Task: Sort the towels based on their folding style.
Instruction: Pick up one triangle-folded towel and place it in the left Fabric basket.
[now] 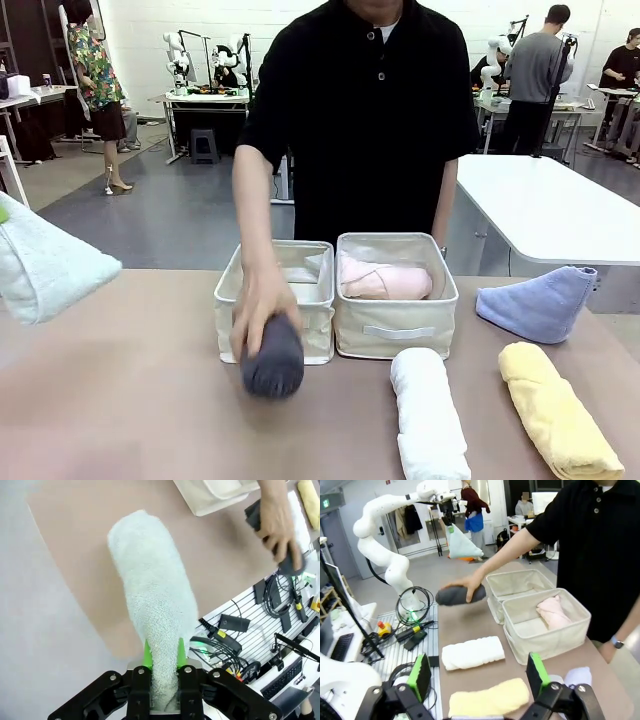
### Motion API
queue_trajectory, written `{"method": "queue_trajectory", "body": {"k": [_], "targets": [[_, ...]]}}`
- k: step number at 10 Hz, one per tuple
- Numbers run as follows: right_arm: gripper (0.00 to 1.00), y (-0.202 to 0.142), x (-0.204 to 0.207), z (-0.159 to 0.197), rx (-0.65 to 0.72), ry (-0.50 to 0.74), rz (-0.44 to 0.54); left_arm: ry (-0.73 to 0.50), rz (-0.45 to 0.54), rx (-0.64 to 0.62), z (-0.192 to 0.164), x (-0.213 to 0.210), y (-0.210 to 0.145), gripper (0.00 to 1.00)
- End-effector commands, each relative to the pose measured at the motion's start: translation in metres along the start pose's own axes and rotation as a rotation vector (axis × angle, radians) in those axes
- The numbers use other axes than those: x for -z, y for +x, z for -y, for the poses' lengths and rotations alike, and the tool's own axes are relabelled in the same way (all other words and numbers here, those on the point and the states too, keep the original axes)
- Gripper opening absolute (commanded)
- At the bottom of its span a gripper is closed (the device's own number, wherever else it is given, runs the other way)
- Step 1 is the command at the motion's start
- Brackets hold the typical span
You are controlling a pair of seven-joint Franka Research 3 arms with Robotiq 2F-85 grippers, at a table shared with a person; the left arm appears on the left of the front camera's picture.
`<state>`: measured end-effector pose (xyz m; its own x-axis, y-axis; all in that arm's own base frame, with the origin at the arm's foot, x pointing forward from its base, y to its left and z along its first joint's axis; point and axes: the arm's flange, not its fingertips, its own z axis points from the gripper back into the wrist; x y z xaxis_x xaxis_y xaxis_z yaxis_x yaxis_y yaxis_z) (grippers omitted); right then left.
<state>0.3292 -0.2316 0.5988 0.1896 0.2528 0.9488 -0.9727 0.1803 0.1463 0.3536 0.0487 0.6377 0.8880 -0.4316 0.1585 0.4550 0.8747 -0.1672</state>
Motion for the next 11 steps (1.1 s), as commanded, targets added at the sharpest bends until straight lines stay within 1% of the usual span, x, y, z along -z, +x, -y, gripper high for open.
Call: {"method": "queue_trajectory", "body": {"k": [1, 2, 3, 4, 5, 6, 8, 9, 11], "targets": [[1.00, 0.000, -0.001, 0.000, -0.010, 0.008, 0.005, 0.029, -0.020, 0.044, 0.007, 0.004, 0.003, 0.00], [1.00, 0.000, -0.001, 0.000, -0.010, 0.008, 0.005, 0.000, 0.000, 0.000, 0.000, 0.000, 0.000, 0.19], [1.00, 0.000, -0.001, 0.000, -0.010, 0.008, 0.005, -0.002, 0.026, 0.138, 0.009, -0.005, 0.001, 0.19], [1.00, 0.000, -0.001, 0.000, -0.010, 0.008, 0.005, 0.018, 0.015, 0.219, 0.017, -0.004, 0.002, 0.19], [1.00, 0.000, -0.001, 0.000, -0.010, 0.008, 0.005, 0.054, -0.001, 0.253, 0.024, -0.001, 0.007, 0.19], [1.00, 0.000, -0.001, 0.000, -0.010, 0.008, 0.005, 0.046, -0.024, 0.303, 0.031, 0.000, 0.012, 0.19], [1.00, 0.000, -0.001, 0.000, -0.010, 0.008, 0.005, 0.051, -0.039, 0.482, 0.050, 0.001, 0.029, 0.19], [1.00, 0.000, -0.001, 0.000, -0.010, 0.008, 0.005, 0.053, -0.022, 0.720, 0.062, 0.002, 0.044, 0.19], [1.00, 0.000, -0.001, 0.000, -0.010, 0.008, 0.005, 0.158, -0.094, 0.974, 0.088, 0.021, 0.062, 0.19]]}}
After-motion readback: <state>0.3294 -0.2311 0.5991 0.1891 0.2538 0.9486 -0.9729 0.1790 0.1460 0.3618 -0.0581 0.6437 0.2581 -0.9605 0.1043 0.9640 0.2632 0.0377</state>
